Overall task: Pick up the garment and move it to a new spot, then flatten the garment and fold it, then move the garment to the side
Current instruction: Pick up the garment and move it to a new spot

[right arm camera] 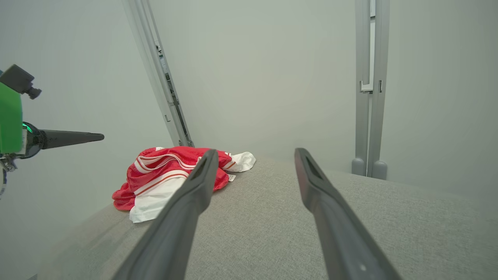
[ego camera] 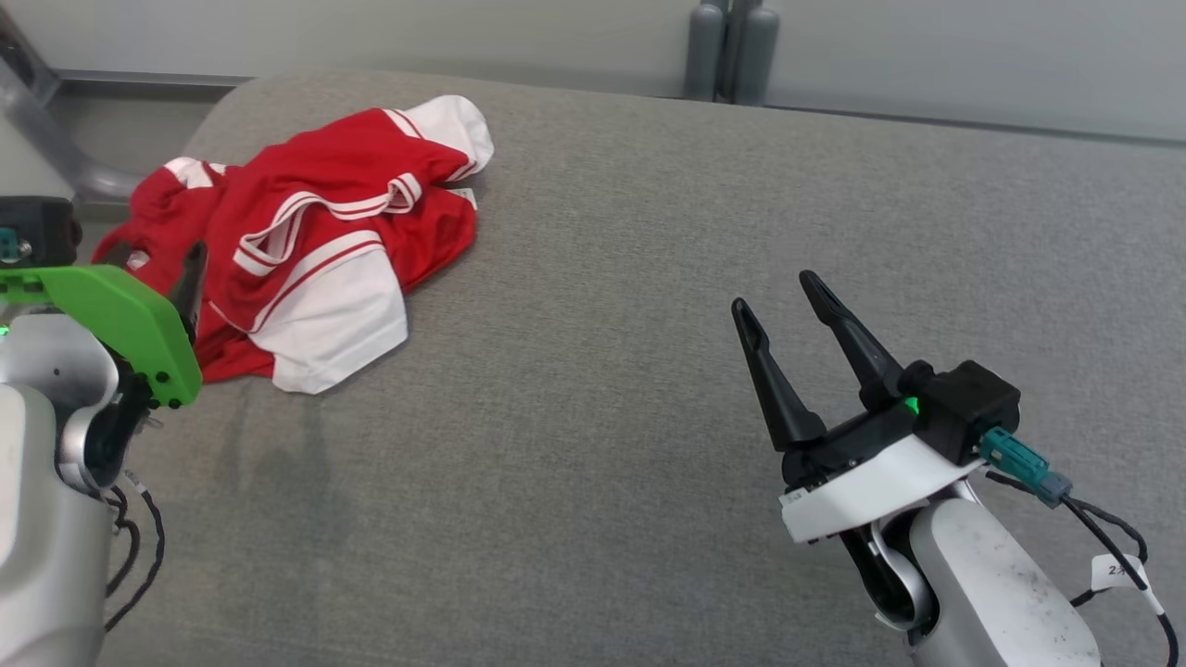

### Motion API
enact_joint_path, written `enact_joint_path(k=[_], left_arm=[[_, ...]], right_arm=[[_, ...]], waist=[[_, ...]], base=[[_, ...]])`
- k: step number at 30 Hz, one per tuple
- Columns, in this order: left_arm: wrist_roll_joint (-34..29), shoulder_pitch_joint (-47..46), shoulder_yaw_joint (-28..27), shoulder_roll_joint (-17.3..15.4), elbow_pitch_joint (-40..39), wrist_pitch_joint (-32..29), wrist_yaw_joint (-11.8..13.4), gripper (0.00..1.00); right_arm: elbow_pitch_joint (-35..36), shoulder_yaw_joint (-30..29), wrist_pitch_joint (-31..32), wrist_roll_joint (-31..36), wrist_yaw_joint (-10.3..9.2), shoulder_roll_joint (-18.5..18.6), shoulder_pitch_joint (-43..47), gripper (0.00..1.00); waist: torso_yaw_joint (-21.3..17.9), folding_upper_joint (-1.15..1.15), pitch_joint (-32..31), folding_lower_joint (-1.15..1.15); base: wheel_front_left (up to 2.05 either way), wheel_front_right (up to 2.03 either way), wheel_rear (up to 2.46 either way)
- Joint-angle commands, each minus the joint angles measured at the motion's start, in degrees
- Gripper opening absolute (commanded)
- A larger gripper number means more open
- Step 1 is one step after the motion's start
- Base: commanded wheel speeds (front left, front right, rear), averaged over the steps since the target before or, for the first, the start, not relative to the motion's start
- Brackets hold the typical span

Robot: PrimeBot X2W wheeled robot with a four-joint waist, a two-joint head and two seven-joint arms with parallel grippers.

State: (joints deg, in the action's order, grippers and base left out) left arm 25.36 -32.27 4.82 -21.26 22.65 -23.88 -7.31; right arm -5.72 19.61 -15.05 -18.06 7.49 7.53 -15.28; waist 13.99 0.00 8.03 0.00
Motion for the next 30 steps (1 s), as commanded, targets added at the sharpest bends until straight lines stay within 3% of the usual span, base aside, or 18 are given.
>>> enact_joint_path(k=[1,10,19,20,21,22,23,24,30], left_arm=[[1.8,-1.9,1.3,-1.3,0.8,-1.5,-0.2,1.00],[9.3,-6.1,9.2,-10.0,7.8,-7.7,-0.2,1.00],[12.6,-8.2,11.4,-13.2,16.6,-7.0,-0.2,1.00],[12.6,-8.3,11.9,-13.5,17.4,-7.0,-0.2,0.88],[12.7,-8.4,12.4,-13.8,17.8,-6.9,-0.2,0.39],[12.9,-8.6,13.0,-14.0,18.1,-6.7,-0.2,0.18],[13.2,-8.7,13.3,-14.0,18.3,-6.7,-0.2,0.18],[13.3,-8.8,13.8,-14.2,18.6,-6.5,-0.2,0.00],[13.0,-9.8,16.8,-15.1,18.9,-4.9,-0.2,0.00]], right_arm=[[0.4,0.1,-0.2,-0.2,0.00,0.2,-1.1,1.00],[0.4,0.6,-0.2,-0.7,0.00,-0.2,-3.0,1.00],[0.3,0.8,-0.2,-0.9,0.00,-0.3,-3.6,1.00],[0.3,0.6,-0.2,-0.9,0.00,-0.3,-3.4,1.00],[0.3,0.6,-0.2,-0.8,0.00,-0.3,-3.3,1.00],[0.3,0.5,-0.2,-0.8,0.00,-0.4,-3.0,1.00],[0.2,0.4,-0.2,-0.8,0.00,-0.4,-2.8,1.00],[0.2,0.3,-0.2,-0.8,0.00,-0.4,-2.6,1.00],[-0.1,0.4,-0.2,-0.8,0.00,-0.7,-1.8,1.00]], waist=[[-4.5,0.00,3.9,0.00],[-10.3,0.00,6.0,0.00],[-13.5,0.00,6.6,0.00],[-13.7,0.00,6.5,0.00],[-13.8,0.00,6.5,0.00],[-13.8,0.00,6.3,0.00],[-13.8,0.00,6.2,0.00],[-13.8,0.00,5.9,0.00],[-13.2,0.00,4.5,0.00]], base=[[0.00,0.00,0.00],[0.00,0.00,0.00],[0.00,0.00,0.00],[0.00,0.00,0.00],[0.00,0.00,0.00],[0.00,0.00,0.00],[0.00,0.00,0.00],[0.00,0.00,0.00],[0.00,0.00,0.00]])
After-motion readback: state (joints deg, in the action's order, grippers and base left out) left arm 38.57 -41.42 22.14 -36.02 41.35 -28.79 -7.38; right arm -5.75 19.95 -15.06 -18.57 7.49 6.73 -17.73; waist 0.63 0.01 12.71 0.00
